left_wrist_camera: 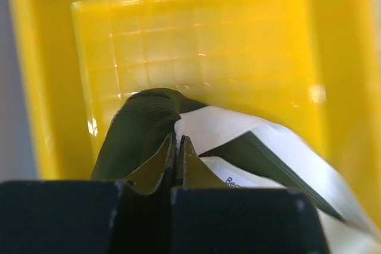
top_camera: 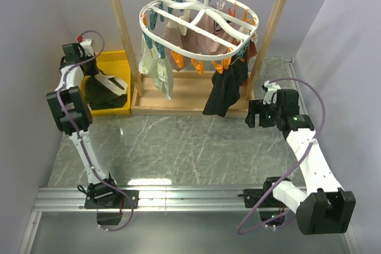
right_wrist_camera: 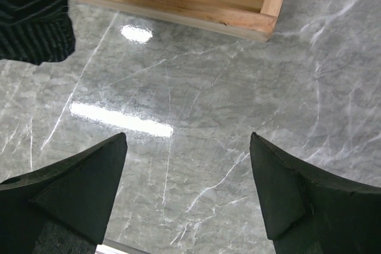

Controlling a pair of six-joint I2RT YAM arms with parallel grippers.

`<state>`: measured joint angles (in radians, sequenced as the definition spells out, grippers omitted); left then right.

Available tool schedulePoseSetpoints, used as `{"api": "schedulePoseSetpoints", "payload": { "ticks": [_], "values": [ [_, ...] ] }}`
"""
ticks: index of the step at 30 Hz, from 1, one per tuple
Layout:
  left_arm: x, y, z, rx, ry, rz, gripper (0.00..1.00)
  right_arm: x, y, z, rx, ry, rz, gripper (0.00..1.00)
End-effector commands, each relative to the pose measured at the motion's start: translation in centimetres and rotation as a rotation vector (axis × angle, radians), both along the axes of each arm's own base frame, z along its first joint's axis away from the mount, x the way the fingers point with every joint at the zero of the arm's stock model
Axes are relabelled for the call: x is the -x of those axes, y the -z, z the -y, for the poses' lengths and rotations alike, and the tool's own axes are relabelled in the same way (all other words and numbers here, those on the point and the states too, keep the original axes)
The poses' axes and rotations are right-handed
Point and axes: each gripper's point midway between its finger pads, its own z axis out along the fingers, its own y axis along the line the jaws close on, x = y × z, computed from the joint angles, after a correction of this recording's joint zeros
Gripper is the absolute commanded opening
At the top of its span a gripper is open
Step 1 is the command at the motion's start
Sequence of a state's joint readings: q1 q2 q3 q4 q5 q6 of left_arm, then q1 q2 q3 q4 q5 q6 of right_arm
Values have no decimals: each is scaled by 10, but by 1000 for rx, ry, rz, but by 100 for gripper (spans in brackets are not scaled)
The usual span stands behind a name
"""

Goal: Clip the underwear to the hanger

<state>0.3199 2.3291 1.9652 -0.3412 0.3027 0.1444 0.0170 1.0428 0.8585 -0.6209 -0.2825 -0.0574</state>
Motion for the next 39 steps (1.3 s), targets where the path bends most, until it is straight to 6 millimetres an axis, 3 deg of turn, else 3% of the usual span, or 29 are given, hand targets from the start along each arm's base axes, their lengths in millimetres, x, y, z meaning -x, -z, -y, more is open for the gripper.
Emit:
{"api": "schedulePoseSetpoints", "payload": {
  "ticks": [1,8,10,12,13,15,16,22,24,26,27,28,31,34,36,39],
  "values": [
    [28,-146,17,-20,56,234,0,-5,-35,0,2,-21,119,90],
    [109,-218,43,6,109,284,0,6,-55,1,31,-55,204,88],
    [136,-238,55,6,132,302,0,9,-56,0,38,-71,216,87],
    [157,-245,69,26,163,302,0,13,-59,-1,39,-84,231,85],
    [175,-266,79,18,180,342,0,14,-60,-1,43,-92,236,84],
    [194,-276,90,18,200,357,0,18,-62,-4,38,-107,247,83],
    [215,-292,101,21,217,384,0,20,-63,-5,35,-117,254,81],
    [291,-318,148,57,299,426,0,39,-68,-20,-8,-216,272,75],
    [315,-301,168,132,356,381,0,46,-66,-24,-20,-240,258,73],
    [349,-296,192,132,454,411,0,52,-65,-28,-30,-269,251,70],
    [357,-276,201,171,485,387,0,54,-64,-28,-30,-273,245,70],
    [375,-277,211,162,502,424,0,55,-64,-29,-31,-287,247,69],
    [393,-248,222,199,525,409,0,59,-61,-32,-40,-304,233,68],
    [399,-218,229,268,532,350,0,58,-59,-32,-43,-307,217,68],
    [386,-220,226,273,508,383,0,57,-58,-33,-49,-311,210,67],
    [364,-206,225,333,430,317,0,53,-57,-35,-61,-316,196,67]
  ]
}}
